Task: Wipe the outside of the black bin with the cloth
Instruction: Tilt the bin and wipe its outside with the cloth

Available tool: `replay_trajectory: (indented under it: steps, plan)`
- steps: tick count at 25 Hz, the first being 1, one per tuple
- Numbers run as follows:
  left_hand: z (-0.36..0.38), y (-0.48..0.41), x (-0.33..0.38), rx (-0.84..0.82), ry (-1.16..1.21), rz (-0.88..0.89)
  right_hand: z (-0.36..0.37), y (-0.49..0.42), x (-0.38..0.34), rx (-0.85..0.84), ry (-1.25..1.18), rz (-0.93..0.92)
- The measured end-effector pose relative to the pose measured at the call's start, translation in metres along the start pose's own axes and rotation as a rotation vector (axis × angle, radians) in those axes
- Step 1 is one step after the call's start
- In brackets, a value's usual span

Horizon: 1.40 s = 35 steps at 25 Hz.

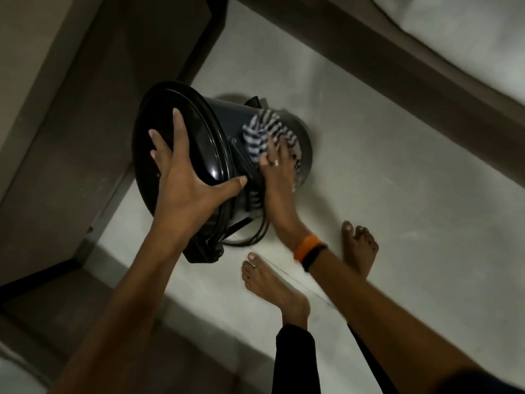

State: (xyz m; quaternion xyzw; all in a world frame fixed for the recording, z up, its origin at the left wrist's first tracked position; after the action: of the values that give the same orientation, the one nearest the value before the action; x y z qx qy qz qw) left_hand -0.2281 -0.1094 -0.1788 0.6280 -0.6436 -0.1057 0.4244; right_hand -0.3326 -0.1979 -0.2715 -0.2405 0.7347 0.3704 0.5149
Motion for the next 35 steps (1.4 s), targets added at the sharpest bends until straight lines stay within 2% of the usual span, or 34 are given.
replay_trajectory:
  steps: [2, 4, 7, 9, 11, 13, 15, 17, 19, 21, 22, 23, 24, 27, 29, 31, 33, 35]
  plan:
    - [-0.007, -0.008, 0.001, 0.002, 0.015, 0.019, 0.016, 0.040, -0.012, -0.050, -0.117, -0.131]
    - [-0.013, -0.013, -0.004, -0.023, 0.032, 0.045, 0.009, 0.027, -0.002, -0.044, -0.015, -0.148]
    - [-0.017, -0.012, -0.013, -0.077, 0.058, 0.037, -0.006, -0.018, 0.022, 0.045, 0.147, 0.107]
    - [-0.018, -0.010, -0.015, -0.094, 0.130, -0.009, 0.002, -0.028, 0.020, 0.052, 0.220, 0.168]
    - [-0.018, -0.006, -0.016, -0.097, 0.173, -0.068, 0.028, -0.012, -0.002, 0.032, 0.308, 0.021]
    - [-0.014, -0.003, -0.016, -0.095, 0.140, -0.118, 0.050, 0.012, -0.021, 0.067, 0.258, -0.129]
    - [-0.011, -0.001, -0.017, -0.059, 0.105, -0.135, 0.054, 0.018, -0.024, 0.111, 0.185, -0.179]
    - [-0.011, -0.002, -0.016, -0.039, 0.116, -0.119, 0.045, 0.010, -0.011, 0.082, 0.270, -0.211]
    - [-0.009, -0.003, -0.014, -0.029, 0.131, -0.123, 0.022, -0.016, 0.022, 0.083, 0.285, -0.076]
    - [-0.006, -0.002, -0.006, -0.009, 0.105, -0.118, -0.009, -0.045, 0.053, 0.209, 0.069, 0.185]
    - [-0.004, -0.002, 0.000, 0.002, 0.080, -0.107, -0.018, -0.051, 0.059, 0.257, -0.014, 0.264]
    - [-0.003, -0.002, 0.007, 0.013, 0.063, -0.095, -0.017, -0.048, 0.054, 0.246, -0.046, 0.267]
    - [-0.004, -0.003, 0.013, 0.021, 0.057, -0.089, -0.008, -0.035, 0.045, 0.188, -0.034, 0.204]
    - [-0.008, -0.012, 0.026, 0.026, 0.030, -0.084, 0.032, 0.034, 0.008, 0.035, -0.078, -0.188]
    - [-0.012, -0.017, 0.029, 0.041, -0.014, -0.075, 0.028, 0.028, 0.020, 0.046, -0.001, -0.249]
    - [-0.014, -0.020, 0.029, 0.035, -0.028, -0.057, 0.002, -0.023, 0.052, 0.181, 0.063, 0.013]
    - [-0.013, -0.017, 0.028, -0.023, -0.018, -0.030, -0.029, -0.067, 0.081, 0.253, -0.003, 0.296]
    - [-0.005, -0.010, 0.029, -0.090, -0.036, -0.019, -0.041, -0.079, 0.084, 0.233, -0.034, 0.346]
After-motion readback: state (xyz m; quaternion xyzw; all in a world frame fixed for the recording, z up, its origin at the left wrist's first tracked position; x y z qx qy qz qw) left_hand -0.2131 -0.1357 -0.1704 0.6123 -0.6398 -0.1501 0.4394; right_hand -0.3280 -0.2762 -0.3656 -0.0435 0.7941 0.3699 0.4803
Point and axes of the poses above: each hand's wrist, its own y-axis away from the middle knuckle, its own z-axis out of the palm, x = y × z, the point moved 4 cm from there along -y, towards the middle knuckle, and after that the axes turned 12 degrees about -z, right-handed, at the moved point
